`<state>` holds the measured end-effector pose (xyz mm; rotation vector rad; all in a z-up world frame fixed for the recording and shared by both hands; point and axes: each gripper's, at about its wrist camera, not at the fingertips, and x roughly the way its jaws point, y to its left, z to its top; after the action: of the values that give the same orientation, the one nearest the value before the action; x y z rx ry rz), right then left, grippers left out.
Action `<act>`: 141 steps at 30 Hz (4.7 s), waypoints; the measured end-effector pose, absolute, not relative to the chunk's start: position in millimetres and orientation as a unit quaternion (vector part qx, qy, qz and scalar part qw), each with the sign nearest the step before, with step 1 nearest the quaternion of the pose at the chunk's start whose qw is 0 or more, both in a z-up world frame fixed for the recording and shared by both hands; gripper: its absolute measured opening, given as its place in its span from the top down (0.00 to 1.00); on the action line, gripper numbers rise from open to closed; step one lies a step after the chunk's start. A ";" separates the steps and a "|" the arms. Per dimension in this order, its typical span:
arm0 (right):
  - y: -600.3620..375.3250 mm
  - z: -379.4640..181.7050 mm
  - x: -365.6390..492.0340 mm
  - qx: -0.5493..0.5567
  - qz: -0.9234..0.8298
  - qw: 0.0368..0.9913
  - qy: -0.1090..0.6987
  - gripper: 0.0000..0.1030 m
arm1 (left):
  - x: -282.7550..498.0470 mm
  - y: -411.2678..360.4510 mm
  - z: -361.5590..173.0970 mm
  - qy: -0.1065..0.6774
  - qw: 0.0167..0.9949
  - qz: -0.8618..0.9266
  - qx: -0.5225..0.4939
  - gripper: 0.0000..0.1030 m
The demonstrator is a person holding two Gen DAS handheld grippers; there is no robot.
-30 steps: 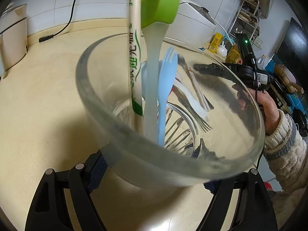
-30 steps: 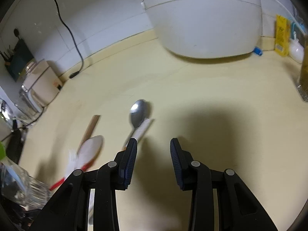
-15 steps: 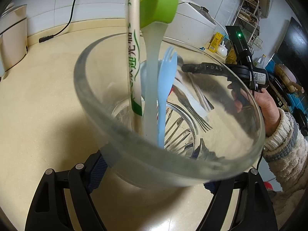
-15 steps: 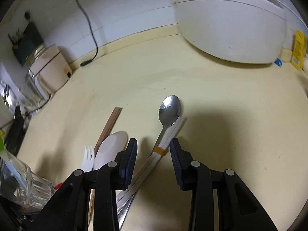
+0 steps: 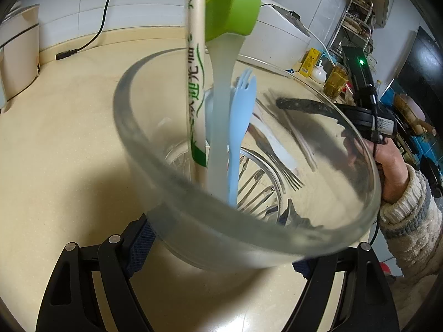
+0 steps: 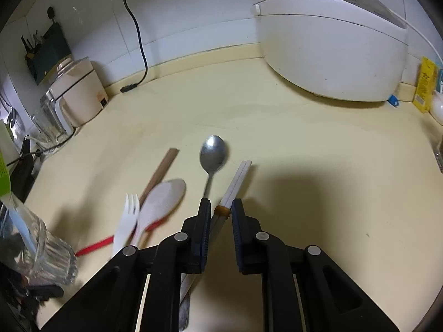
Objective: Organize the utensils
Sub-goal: 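Close the right tool on the white chopsticks with the orange band, then lift the white chopsticks and carry them to the glass cup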
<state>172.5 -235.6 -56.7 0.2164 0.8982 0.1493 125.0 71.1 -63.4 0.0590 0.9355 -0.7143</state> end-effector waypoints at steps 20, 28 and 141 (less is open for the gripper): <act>-251.8 -51.7 137.2 0.037 0.132 0.897 0.421 0.79 | 125.0 70.3 -62.8 0.441 0.831 -0.337 0.028 0.17; -245.6 -56.8 144.8 0.046 0.121 0.891 0.436 0.77 | 123.6 69.6 -62.7 0.441 0.831 -0.337 0.030 0.17; -237.8 66.7 76.7 0.073 0.139 0.961 0.226 0.91 | 123.4 63.4 -61.4 0.441 0.832 -0.333 0.040 0.16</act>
<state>76.7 -237.8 66.7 0.1469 0.4583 0.2815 123.4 63.4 -61.4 0.0850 0.9346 -0.7061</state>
